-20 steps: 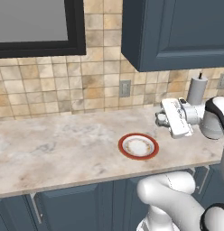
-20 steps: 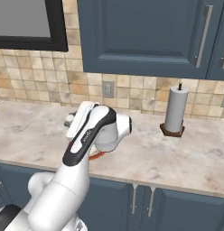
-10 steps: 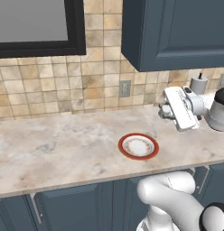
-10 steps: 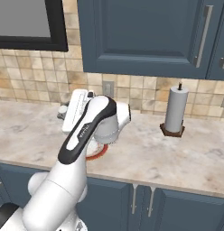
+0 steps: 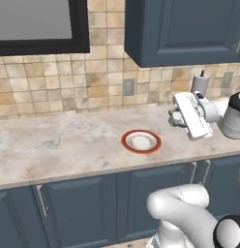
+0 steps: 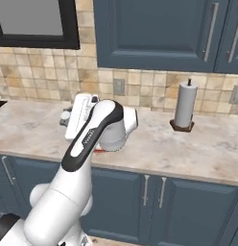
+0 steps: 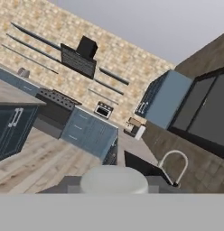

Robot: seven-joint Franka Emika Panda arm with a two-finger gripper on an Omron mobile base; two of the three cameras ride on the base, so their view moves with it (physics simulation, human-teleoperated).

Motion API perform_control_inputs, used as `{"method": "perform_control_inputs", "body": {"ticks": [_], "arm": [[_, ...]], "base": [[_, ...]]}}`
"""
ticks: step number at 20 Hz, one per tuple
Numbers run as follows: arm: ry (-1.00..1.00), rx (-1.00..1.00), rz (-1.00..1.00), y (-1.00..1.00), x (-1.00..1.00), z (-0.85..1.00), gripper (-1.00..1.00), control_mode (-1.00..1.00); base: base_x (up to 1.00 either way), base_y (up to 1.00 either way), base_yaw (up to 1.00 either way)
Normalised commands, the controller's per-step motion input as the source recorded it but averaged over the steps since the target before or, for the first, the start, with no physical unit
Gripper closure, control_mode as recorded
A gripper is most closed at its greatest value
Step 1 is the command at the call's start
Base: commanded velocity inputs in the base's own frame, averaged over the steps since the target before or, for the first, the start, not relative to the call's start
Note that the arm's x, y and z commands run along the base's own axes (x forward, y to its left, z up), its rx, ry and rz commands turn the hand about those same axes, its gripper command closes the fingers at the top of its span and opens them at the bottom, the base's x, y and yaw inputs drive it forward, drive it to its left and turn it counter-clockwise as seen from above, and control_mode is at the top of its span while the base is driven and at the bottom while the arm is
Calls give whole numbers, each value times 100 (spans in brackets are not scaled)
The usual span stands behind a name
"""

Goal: Pick up the marshmallow and place it in the cup of hot chocolate on the dining counter.

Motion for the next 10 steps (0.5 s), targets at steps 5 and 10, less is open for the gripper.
{"method": "perform_control_inputs", "body": {"ticks": [5, 10], "arm": [[0, 0, 0, 0, 0, 0, 100, 100], [0, 0, 0, 0, 0, 0, 100, 100]], "base": [[-96, 79, 11], [-14, 48, 87]]}}
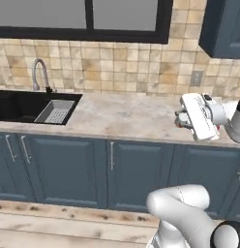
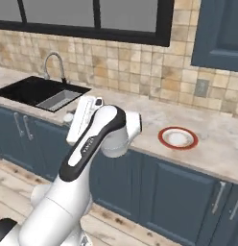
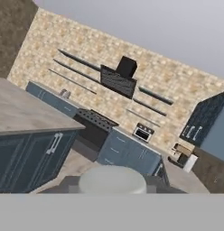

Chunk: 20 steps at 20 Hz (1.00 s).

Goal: Pick up the marshmallow and place it in the cup of hot chocolate on the dining counter.

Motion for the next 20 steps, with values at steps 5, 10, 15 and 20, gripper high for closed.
{"method": "perform_control_inputs", "body": {"ticks": [5, 10, 15, 20], "arm": [[0, 0, 0, 0, 0, 0, 100, 100], [0, 0, 0, 0, 0, 0, 100, 100], [0, 0, 0, 0, 0, 0, 100, 100], [0, 0, 0, 0, 0, 0, 100, 100]], "base": [[0, 0, 100], [0, 0, 100], [0, 0, 100], [0, 0, 100]]}}
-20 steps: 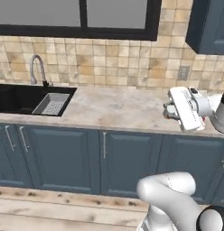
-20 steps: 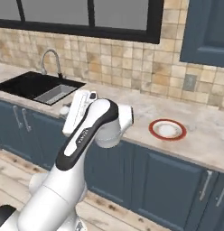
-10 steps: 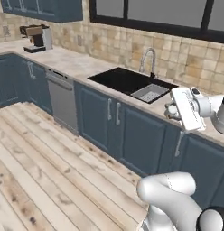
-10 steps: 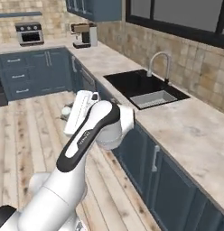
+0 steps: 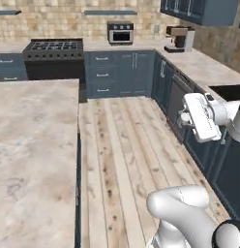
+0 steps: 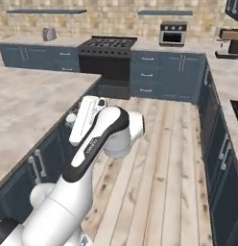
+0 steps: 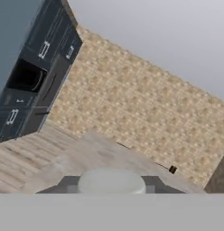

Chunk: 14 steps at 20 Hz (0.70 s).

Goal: Pick up the marshmallow and place it in the cup of hot chocolate on the dining counter.

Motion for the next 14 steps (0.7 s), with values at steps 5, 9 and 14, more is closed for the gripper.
{"method": "perform_control_inputs", "body": {"ticks": [5, 9, 14], "arm": [[0, 0, 0, 0, 0, 0, 100, 100], [0, 0, 0, 0, 0, 0, 100, 100], [0, 0, 0, 0, 0, 0, 100, 100]], "base": [[0, 0, 100], [-1, 0, 100], [-25, -15, 99]]}}
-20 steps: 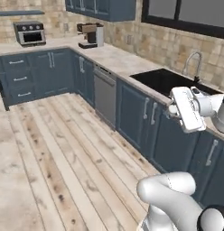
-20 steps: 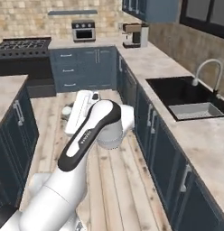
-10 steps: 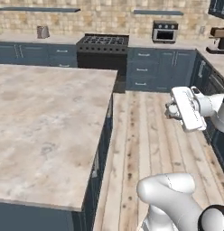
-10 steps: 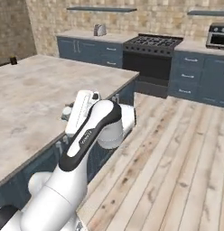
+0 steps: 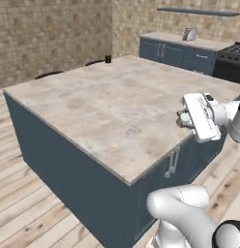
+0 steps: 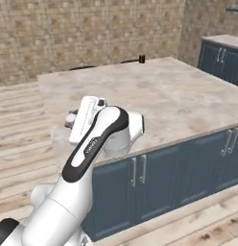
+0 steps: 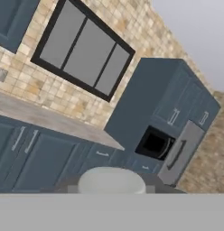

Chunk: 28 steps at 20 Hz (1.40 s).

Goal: Pick up the marshmallow and place it in the cup of hot chocolate on the dining counter.

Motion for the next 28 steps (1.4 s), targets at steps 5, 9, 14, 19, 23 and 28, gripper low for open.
{"method": "perform_control_inputs", "body": {"ticks": [5, 9, 14, 19, 23, 28], "arm": [[0, 0, 0, 0, 0, 0, 100, 100], [0, 0, 0, 0, 0, 0, 100, 100], [0, 0, 0, 0, 0, 0, 100, 100], [0, 0, 0, 0, 0, 0, 100, 100], [0, 0, 0, 0, 0, 0, 100, 100], [0, 0, 0, 0, 0, 0, 100, 100]], "base": [[-46, -89, 69], [-33, -100, 61], [-12, -100, 51], [0, -100, 28], [0, -100, 14], [0, -100, 12]]}}
